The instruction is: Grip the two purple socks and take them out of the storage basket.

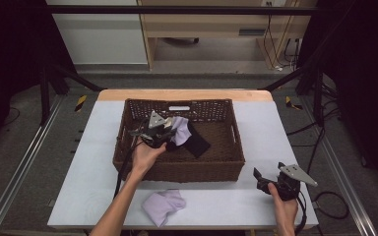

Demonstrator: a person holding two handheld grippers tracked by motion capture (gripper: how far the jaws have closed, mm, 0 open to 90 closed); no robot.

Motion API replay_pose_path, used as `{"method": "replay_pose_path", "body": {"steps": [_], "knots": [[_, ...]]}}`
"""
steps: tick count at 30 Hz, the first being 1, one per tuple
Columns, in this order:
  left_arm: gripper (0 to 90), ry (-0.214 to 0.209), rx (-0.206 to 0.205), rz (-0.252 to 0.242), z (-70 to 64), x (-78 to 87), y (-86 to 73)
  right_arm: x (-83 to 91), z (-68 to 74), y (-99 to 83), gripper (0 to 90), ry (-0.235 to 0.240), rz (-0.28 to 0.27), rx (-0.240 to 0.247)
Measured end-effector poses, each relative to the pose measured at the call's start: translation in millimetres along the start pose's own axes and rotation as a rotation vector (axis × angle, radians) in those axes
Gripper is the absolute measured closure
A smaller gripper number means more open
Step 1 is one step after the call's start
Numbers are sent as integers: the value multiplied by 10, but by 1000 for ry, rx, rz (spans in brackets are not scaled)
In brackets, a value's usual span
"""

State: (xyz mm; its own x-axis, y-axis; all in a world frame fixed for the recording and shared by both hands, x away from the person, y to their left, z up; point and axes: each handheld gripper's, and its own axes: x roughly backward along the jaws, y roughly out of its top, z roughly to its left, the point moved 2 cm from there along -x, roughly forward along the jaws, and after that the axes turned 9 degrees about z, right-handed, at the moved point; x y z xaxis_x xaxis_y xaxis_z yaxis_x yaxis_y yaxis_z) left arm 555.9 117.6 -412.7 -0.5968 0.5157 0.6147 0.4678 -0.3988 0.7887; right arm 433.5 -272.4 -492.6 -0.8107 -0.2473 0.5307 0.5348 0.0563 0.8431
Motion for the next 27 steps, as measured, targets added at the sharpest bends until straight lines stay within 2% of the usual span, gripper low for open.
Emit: {"method": "replay_pose_path", "body": {"steps": [1, 2, 5, 8, 10, 13, 15, 18, 22, 27], "knots": [[801, -23, 21, -31, 11, 40, 14, 0, -1, 0, 51, 0, 0, 0], [802, -23, 21, -31, 11, 40, 14, 0, -1, 0, 51, 0, 0, 0], [803, -51, 41, -82, 23, 127, 51, -3, -6, 1, 51, 2, 5, 3], [804, -53, 35, -147, 14, 319, 128, -3, -7, 1, 51, 3, 5, 3], [804, -34, 3, -177, -1, 433, 171, -6, -6, 2, 51, 2, 4, 1], [805, -38, -12, -227, -38, 647, 247, 0, -4, 1, 51, 2, 5, 0], [805, -36, -26, -245, -65, 761, 287, -6, -8, 2, 52, 0, 4, -1], [805, -37, -22, -244, -87, 898, 299, -2, -7, 1, 52, -1, 4, 1], [805, -27, -24, -238, -96, 1037, 258, -3, -10, 1, 52, 0, 6, -1], [805, -42, -13, -242, -101, 1227, 176, -2, -9, 1, 52, -1, 5, -2]]}}
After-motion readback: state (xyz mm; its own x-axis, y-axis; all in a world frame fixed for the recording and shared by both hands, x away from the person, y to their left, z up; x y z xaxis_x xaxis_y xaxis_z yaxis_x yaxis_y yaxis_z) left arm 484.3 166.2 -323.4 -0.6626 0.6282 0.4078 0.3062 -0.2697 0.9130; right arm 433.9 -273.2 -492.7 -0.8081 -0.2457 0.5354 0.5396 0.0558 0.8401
